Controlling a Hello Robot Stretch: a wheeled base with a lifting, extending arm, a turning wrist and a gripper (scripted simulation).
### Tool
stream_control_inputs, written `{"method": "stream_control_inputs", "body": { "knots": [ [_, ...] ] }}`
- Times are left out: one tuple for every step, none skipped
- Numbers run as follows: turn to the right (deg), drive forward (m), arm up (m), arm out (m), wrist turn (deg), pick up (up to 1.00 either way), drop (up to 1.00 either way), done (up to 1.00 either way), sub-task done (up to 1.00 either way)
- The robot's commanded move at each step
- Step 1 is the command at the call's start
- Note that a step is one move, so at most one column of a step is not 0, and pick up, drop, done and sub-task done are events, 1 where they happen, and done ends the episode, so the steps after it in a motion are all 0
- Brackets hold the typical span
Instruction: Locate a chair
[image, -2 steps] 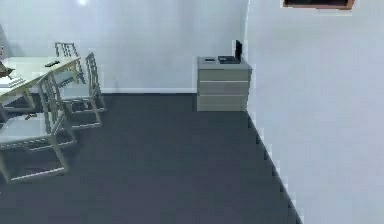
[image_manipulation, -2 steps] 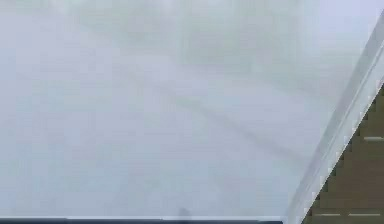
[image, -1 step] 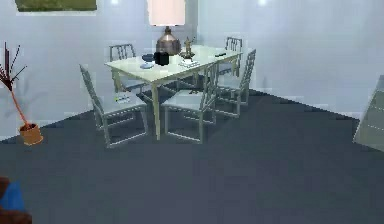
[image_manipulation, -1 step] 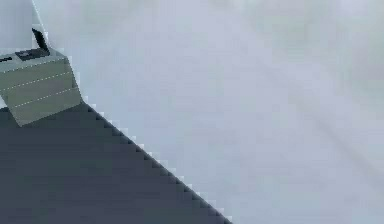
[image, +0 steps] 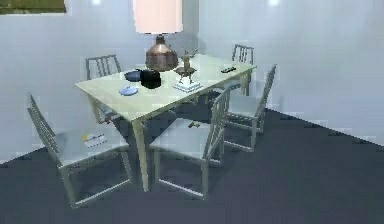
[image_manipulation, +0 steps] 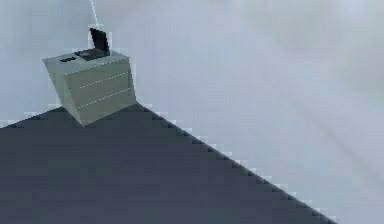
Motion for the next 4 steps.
{"method": "stream_control_inputs", "body": {
  "knots": [
    [-45.0, 0.0, 0.0, 0.0, 0.0, 0.0, 0.0, 0.0, 0.0],
    [-12.0, 0.0, 0.0, 0.0, 0.0, 0.0, 0.0, 0.0, 0.0],
    [0.0, 0.75, 0.0, 0.0, 0.0, 0.0, 0.0, 0.0, 0.0],
    [42.0, 0.0, 0.0, 0.0, 0.0, 0.0, 0.0, 0.0, 0.0]
  ]
}}
